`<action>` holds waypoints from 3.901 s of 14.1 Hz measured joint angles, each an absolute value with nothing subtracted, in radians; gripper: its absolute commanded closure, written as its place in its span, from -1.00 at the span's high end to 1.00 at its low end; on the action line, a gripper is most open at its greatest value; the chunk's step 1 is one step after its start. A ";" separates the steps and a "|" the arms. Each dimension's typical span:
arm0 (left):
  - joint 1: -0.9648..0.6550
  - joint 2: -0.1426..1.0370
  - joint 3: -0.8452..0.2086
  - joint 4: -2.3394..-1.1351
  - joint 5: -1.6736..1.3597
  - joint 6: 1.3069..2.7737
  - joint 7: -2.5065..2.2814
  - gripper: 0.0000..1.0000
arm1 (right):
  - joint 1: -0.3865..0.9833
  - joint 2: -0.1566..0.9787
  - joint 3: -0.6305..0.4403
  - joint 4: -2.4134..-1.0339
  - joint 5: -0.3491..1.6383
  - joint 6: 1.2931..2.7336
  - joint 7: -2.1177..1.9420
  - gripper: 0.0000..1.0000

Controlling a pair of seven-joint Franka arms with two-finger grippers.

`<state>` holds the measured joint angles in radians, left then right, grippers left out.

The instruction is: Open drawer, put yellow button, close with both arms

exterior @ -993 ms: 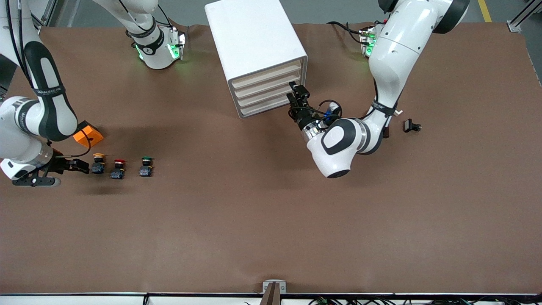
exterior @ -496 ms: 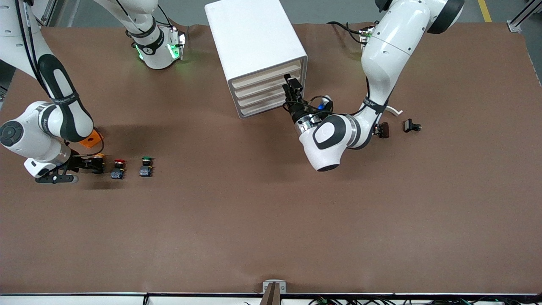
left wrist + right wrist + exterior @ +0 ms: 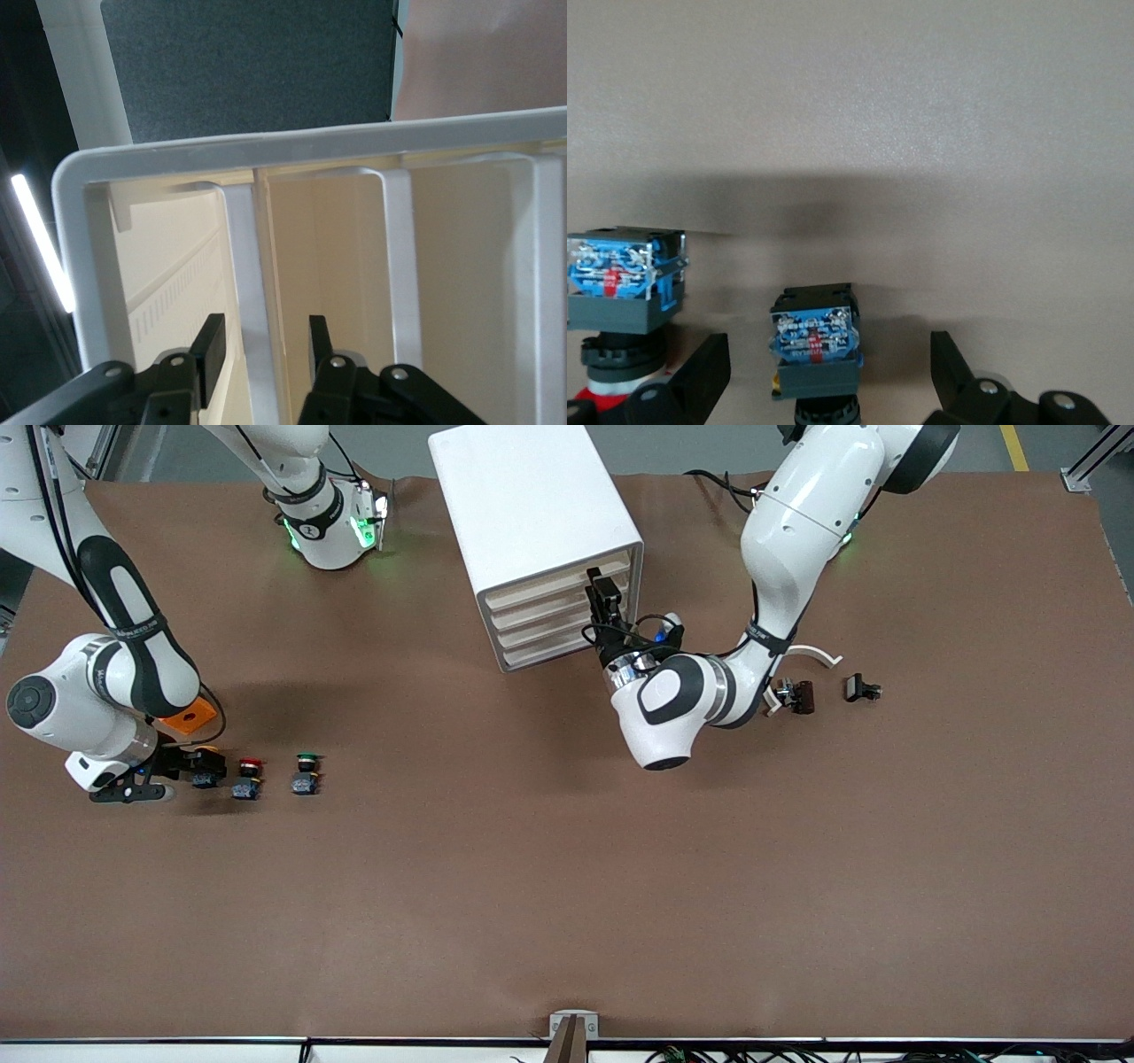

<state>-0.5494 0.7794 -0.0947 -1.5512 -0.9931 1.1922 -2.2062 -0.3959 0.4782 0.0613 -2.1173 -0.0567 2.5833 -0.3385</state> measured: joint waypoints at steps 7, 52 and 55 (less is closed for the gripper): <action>-0.549 0.777 -0.098 -1.552 -1.000 1.183 -2.235 -1.00 | -0.398 0.479 0.069 -2.120 -0.057 2.583 -0.341 0.95; -0.152 0.726 -0.087 -1.300 -0.577 1.205 -1.548 1.00 | 0.388 0.199 0.102 -1.625 0.225 1.800 1.359 -1.00; -0.127 0.711 -0.061 -1.267 -0.496 1.268 -1.231 1.00 | 0.482 0.213 0.102 -1.625 0.225 1.824 1.497 -1.00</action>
<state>-0.1269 0.7105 -0.0612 -1.2672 -0.4961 1.2681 -1.2311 0.4819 0.2127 0.1017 -1.6252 0.2247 1.8244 1.4974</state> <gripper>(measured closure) 0.000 0.586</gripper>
